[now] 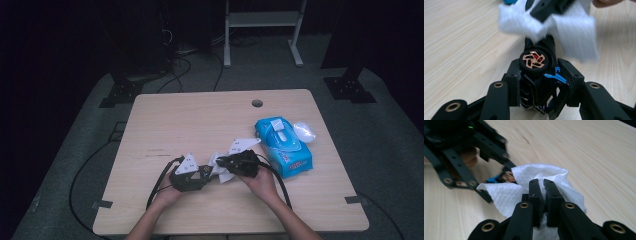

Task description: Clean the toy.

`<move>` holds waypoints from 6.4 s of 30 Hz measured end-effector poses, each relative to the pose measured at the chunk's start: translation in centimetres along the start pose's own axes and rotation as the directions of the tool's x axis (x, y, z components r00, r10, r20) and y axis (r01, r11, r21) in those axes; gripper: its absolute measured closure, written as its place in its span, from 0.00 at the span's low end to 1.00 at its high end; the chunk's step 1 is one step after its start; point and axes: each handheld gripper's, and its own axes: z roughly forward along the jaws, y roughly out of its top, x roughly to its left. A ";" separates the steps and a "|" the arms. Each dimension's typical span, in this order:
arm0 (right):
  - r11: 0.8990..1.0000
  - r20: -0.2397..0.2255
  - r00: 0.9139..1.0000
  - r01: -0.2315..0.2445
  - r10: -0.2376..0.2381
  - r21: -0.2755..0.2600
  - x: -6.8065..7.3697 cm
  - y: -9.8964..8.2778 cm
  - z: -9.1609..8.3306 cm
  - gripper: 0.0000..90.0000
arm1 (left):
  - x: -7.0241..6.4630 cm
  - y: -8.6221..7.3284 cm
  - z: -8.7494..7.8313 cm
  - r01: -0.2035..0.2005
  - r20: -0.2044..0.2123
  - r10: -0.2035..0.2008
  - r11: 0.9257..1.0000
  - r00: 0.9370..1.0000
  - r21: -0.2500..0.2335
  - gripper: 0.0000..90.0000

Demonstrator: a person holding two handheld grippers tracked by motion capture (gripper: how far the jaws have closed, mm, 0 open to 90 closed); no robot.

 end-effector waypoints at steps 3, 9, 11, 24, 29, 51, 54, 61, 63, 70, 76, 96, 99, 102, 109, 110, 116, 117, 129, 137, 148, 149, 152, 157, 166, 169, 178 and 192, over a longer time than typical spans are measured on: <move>1.000 0.005 1.000 -0.002 0.002 0.008 -0.4 0.0 -0.1 0.94 | 0.1 0.0 -0.1 -0.007 -0.003 0.007 1.000 1.000 0.008 0.64; 0.995 0.058 0.993 -0.104 0.104 -0.006 -3.6 -1.8 -2.4 0.94 | 0.5 0.0 -0.1 -0.003 -0.005 0.003 1.000 1.000 0.009 0.64; 0.993 0.052 0.991 -0.119 0.120 -0.022 -3.7 -2.1 -2.5 0.94 | 0.5 0.1 -0.1 0.019 0.000 -0.019 1.000 1.000 -0.002 0.63; 0.998 0.062 0.996 -0.063 0.063 -0.003 -2.2 -2.9 -3.5 0.94 | 0.9 0.0 -0.5 0.117 0.069 -0.114 0.993 0.991 -0.028 0.48; 0.999 0.066 0.997 -0.035 0.033 0.021 -1.7 -3.0 -3.8 0.94 | 0.7 -0.1 -0.3 0.101 0.050 -0.101 0.995 0.994 -0.006 0.42; 0.994 0.038 0.995 -0.099 0.097 0.053 -3.3 -3.9 -1.7 0.93 | 0.5 -0.1 -0.4 0.018 -0.058 -0.019 0.999 0.998 -0.028 0.19; 0.994 0.034 0.995 -0.099 0.098 0.053 -3.4 -4.0 -1.5 0.93 | 0.8 -0.2 -0.1 0.036 -0.058 -0.036 0.999 0.998 -0.011 0.15; 0.993 0.030 0.994 -0.108 0.106 0.053 -3.3 -4.6 -1.1 0.93 | 0.7 -0.6 1.1 0.042 0.001 -0.043 0.997 0.999 0.060 0.14; 0.992 0.033 0.994 -0.108 0.106 0.058 -3.4 -4.7 -1.1 0.93 | 0.8 -0.7 1.4 0.046 0.009 -0.047 0.996 0.999 0.076 0.15; 0.995 -0.002 0.996 -0.090 0.090 0.050 -2.2 -4.2 -0.7 0.93 | 0.4 -0.6 1.4 0.008 0.003 -0.009 0.995 1.000 0.097 0.25; 0.999 -0.086 0.996 -0.026 0.029 0.036 0.6 -2.9 0.7 0.93 | -0.1 -0.5 1.5 -0.031 -0.008 0.032 0.992 0.999 0.126 0.26; 0.999 -0.129 0.991 0.026 -0.022 0.032 2.2 -2.2 1.1 0.93 | -0.7 -0.5 1.5 -0.044 0.026 0.042 0.994 0.999 0.096 0.27; 0.999 -0.107 0.994 0.011 -0.007 0.037 1.4 -2.4 0.6 0.93 | -0.6 -0.4 1.3 -0.053 0.029 0.051 0.995 0.998 0.087 0.27; 0.998 -0.040 0.999 -0.015 0.018 0.056 0.1 -3.0 -0.2 0.93 | -0.6 -0.6 1.3 -0.056 0.034 0.053 0.995 0.998 0.087 0.27; 0.998 -0.084 0.996 -0.035 0.040 0.052 0.3 -3.2 -0.2 0.93 | -0.6 -0.5 1.1 -0.077 0.046 0.073 0.993 0.996 0.094 0.27; 0.999 -0.100 0.995 -0.019 0.024 0.047 0.9 -3.0 0.1 0.93 | -0.7 -0.5 1.1 -0.083 0.049 0.078 0.992 0.996 0.097 0.27; 0.999 -0.137 0.990 0.033 -0.028 0.036 2.9 -2.0 1.3 0.93 | -1.1 -0.5 1.1 -0.102 0.064 0.096 0.990 0.993 0.097 0.27; 0.999 -0.127 0.992 0.025 -0.021 0.035 2.7 -2.0 1.2 0.93 | -1.1 -0.5 1.0 -0.100 0.064 0.094 0.991 0.993 0.089 0.27; 1.000 -0.079 0.997 0.004 -0.002 0.030 2.0 -1.6 1.6 0.93 | -1.6 -0.4 1.3 -0.122 0.070 0.116 0.988 0.991 0.091 0.27; 0.995 0.000 0.995 -0.095 0.095 0.024 -0.6 -2.7 0.5 0.93 | -1.8 -0.3 1.3 -0.137 0.067 0.131 0.986 0.989 0.092 0.27; 0.998 0.016 0.999 -0.049 0.049 0.047 -0.5 -2.5 0.6 0.92 | -1.7 -0.4 1.2 -0.143 0.067 0.137 0.985 0.988 0.095 0.27; 0.997 0.024 0.998 -0.062 0.061 0.045 -0.9 -2.8 0.3 0.92 | -1.7 -0.4 1.1 -0.141 0.066 0.135 0.986 0.989 0.093 0.27; 0.995 0.063 0.996 -0.073 0.069 0.062 -1.7 -3.6 -0.6 0.92 | -1.7 -0.4 1.0 -0.146 0.063 0.140 0.985 0.988 0.096 0.27; 0.992 0.036 0.992 -0.120 0.118 0.045 -1.8 -4.0 -0.9 0.92 | -1.7 -0.5 1.1 -0.146 0.061 0.140 0.984 0.988 0.103 0.27; 0.995 0.040 0.997 -0.066 0.063 0.072 -1.4 -3.9 -0.8 0.92 | -1.1 -0.8 0.5 -0.129 0.046 0.125 0.987 0.991 0.096 0.27; 0.991 0.040 0.993 -0.114 0.111 0.070 -2.3 -4.6 -1.4 0.92 | -1.0 -0.9 0.5 -0.136 0.043 0.132 0.985 0.990 0.103 0.27; 0.996 -0.028 0.999 -0.043 0.046 0.081 -0.3 -3.8 -0.9 0.92 | -0.5 -1.2 0.1 -0.118 0.033 0.116 0.987 0.993 0.109 0.27; 0.982 -0.008 0.985 -0.173 0.174 0.072 -2.5 -5.2 -1.6 0.92 | -0.2 -1.2 -0.2 -0.109 0.023 0.107 0.989 0.994 0.104 0.27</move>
